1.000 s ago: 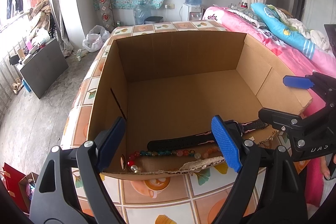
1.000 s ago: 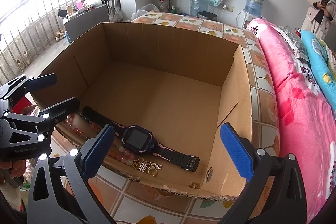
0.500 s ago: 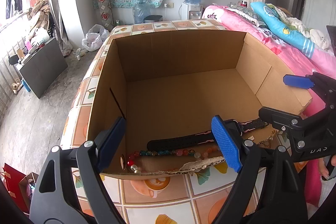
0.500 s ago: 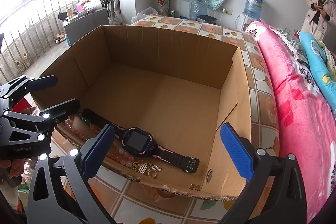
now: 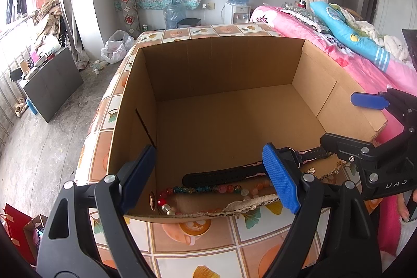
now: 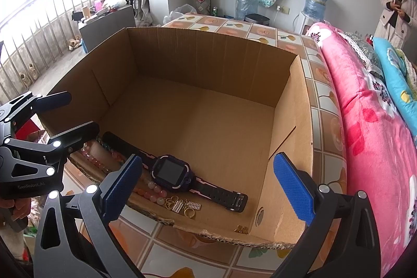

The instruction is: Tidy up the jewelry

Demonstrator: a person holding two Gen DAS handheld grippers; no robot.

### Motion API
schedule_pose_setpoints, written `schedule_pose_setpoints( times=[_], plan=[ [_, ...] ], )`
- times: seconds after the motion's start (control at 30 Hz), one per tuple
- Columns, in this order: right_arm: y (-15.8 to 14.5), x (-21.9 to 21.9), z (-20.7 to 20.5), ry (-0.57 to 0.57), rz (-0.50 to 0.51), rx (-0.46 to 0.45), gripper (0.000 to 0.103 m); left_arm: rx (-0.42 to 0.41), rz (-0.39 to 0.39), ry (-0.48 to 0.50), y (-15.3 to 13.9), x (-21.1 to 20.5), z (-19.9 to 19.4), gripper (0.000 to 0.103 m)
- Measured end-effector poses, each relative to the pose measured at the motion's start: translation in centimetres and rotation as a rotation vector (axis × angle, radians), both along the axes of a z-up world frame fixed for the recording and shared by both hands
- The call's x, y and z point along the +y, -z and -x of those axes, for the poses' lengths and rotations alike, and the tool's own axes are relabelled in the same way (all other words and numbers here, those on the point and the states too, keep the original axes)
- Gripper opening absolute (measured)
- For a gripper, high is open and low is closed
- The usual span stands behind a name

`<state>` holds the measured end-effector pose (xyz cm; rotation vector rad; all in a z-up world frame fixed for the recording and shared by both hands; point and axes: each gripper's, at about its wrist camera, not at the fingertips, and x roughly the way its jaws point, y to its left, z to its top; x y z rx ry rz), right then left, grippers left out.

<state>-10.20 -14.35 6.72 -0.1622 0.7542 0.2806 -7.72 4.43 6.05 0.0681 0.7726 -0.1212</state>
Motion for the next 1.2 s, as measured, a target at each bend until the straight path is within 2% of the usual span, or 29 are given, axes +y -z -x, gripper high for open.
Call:
schedule_pose_setpoints(
  times=[1.2],
  plan=[
    [0.00,0.36,0.26,0.009,0.008,-0.002,0.098,0.003,-0.001,0.003,0.06,0.11,-0.03,0.080]
  ],
)
